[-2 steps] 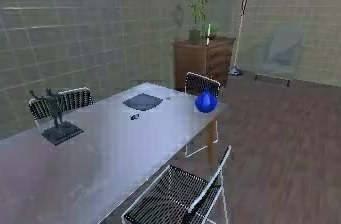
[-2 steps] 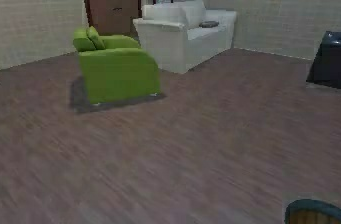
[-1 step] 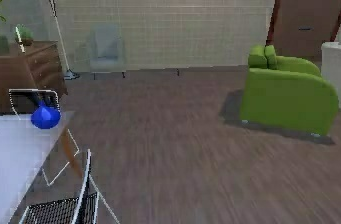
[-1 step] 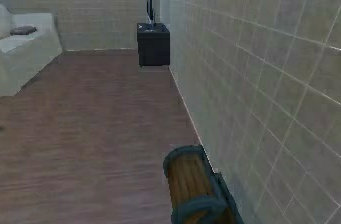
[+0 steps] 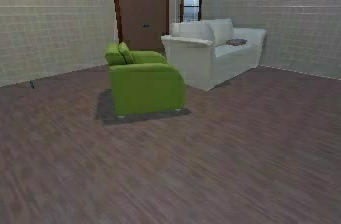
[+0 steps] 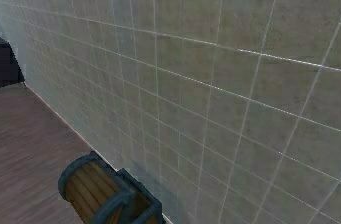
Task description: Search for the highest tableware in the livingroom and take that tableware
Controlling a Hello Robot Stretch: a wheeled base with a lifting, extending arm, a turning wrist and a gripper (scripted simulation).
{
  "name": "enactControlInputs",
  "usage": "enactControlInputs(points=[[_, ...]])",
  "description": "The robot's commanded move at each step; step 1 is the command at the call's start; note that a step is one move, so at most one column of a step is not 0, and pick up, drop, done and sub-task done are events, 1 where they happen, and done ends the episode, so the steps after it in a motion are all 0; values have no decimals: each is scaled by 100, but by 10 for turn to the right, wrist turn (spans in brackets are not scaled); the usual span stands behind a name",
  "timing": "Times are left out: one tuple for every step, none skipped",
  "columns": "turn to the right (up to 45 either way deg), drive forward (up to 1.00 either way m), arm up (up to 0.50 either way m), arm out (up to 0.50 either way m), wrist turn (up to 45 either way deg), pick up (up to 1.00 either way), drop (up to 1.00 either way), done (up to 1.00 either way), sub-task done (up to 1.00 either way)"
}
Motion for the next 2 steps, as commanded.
enactControlInputs(points=[[30,0,0,0,0,0,0,0,0],[0,50,0,0,0,0,0,0,0]])
